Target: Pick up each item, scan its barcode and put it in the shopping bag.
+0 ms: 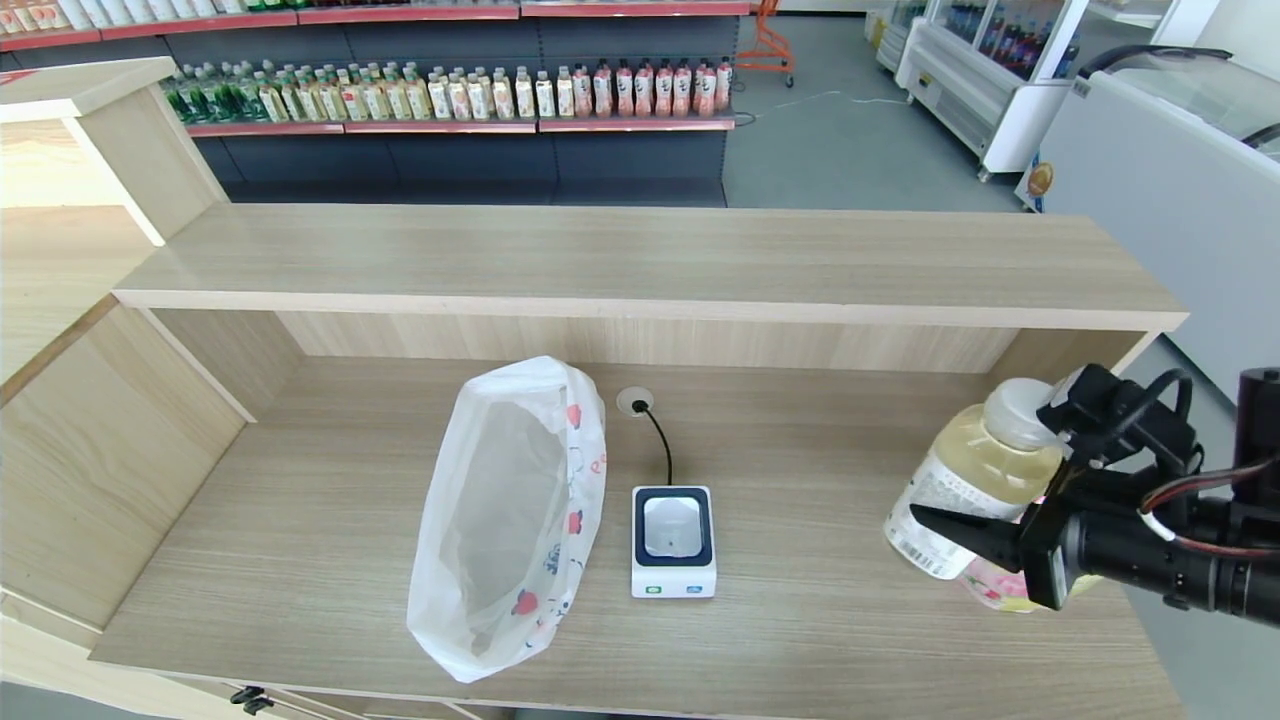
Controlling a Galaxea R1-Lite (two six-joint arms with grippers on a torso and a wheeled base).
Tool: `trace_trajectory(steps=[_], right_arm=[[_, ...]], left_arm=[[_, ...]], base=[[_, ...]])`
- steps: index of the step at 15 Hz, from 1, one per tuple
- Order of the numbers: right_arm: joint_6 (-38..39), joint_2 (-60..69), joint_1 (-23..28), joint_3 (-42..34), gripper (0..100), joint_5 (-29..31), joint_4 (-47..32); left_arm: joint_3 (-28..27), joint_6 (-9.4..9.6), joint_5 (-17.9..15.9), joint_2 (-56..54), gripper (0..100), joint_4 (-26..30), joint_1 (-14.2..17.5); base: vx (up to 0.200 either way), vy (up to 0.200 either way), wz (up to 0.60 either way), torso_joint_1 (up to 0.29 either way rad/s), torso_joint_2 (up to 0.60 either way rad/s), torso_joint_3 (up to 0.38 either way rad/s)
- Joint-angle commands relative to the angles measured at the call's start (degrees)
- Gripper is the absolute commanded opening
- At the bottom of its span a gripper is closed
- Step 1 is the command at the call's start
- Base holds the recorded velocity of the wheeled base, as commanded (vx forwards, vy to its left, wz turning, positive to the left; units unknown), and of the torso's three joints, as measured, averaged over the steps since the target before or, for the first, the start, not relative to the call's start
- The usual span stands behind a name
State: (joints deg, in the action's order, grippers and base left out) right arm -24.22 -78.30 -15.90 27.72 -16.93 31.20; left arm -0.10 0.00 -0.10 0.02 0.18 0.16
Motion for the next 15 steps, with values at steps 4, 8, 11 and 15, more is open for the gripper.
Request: trace_trajectory(steps=[4,8,11,15], right_arm=[[-24.1,3.4,6.4,0.5,0,1.2,5.5],[-35.5,3.8,4.8,-2.0,0,1.0,10.0],[-40.6,3.9,3.4,-3.4,0,1.3,13.1],[-43.7,6.1,3.2,-4.9,0,2.3,13.5]], left_arm=[[0.0,0.00,0.0,0.0,100,0.0,0.0],[0.0,0.00,0.0,0.0,100,0.0,0.0],[0.0,0.00,0.0,0.0,100,0.0,0.0],[0.0,0.00,0.0,0.0,100,0.0,0.0]], base=[[0.000,0.000,0.00,0.000,0.00,0.000],[0.000,0.000,0.00,0.000,0.00,0.000],[0.000,0.000,0.00,0.000,0.00,0.000],[0.000,0.000,0.00,0.000,0.00,0.000]])
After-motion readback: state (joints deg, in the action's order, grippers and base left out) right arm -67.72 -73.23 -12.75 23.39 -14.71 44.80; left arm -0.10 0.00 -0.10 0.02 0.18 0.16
